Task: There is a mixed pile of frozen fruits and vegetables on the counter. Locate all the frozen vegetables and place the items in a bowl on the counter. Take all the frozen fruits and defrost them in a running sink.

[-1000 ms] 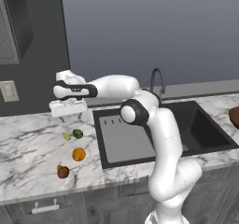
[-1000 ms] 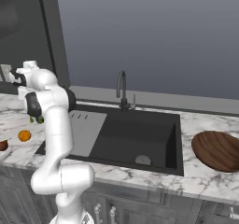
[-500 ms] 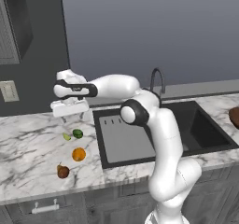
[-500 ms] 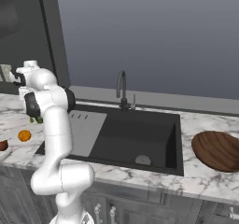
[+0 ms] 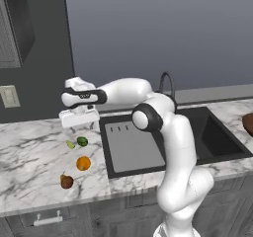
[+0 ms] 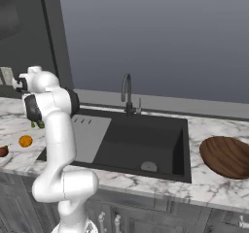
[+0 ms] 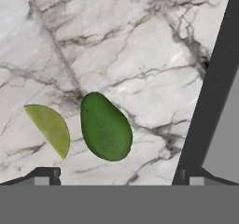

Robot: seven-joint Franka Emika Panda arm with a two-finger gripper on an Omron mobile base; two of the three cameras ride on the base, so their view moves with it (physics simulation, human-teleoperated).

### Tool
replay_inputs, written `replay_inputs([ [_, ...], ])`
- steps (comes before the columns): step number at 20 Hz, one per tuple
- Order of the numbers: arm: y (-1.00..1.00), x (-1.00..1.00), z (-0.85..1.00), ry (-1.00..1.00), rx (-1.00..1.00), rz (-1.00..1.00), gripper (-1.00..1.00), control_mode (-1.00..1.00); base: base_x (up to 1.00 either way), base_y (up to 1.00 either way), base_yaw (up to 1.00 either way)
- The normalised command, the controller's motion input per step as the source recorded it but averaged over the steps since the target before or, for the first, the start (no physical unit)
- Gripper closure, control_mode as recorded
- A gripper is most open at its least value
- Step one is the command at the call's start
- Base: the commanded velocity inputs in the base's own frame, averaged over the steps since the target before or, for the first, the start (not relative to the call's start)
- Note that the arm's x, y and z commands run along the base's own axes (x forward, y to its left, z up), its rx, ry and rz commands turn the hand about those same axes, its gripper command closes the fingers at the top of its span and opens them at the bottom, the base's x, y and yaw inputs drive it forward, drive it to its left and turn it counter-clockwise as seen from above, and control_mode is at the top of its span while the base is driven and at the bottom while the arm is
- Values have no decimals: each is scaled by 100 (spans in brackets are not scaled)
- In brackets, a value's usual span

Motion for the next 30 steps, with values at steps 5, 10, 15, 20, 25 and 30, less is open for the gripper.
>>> replay_inputs([
  [5,17,21,-22,0,0,0,-100,-100,0,0,0],
  [10,2,-2,-26,4,0,0,-100,-100,0,0,0],
  [15,-2,-12,-26,1,0,-3,-100,-100,0,0,0],
  [20,0,0,-27,0,0,-2,-100,-100,0,0,0],
  [25,0,-2,-30,0,1,-2,-100,-100,0,0,0],
  [30,0,-2,-15,2,1,-2,100,-100,0,0,0],
])
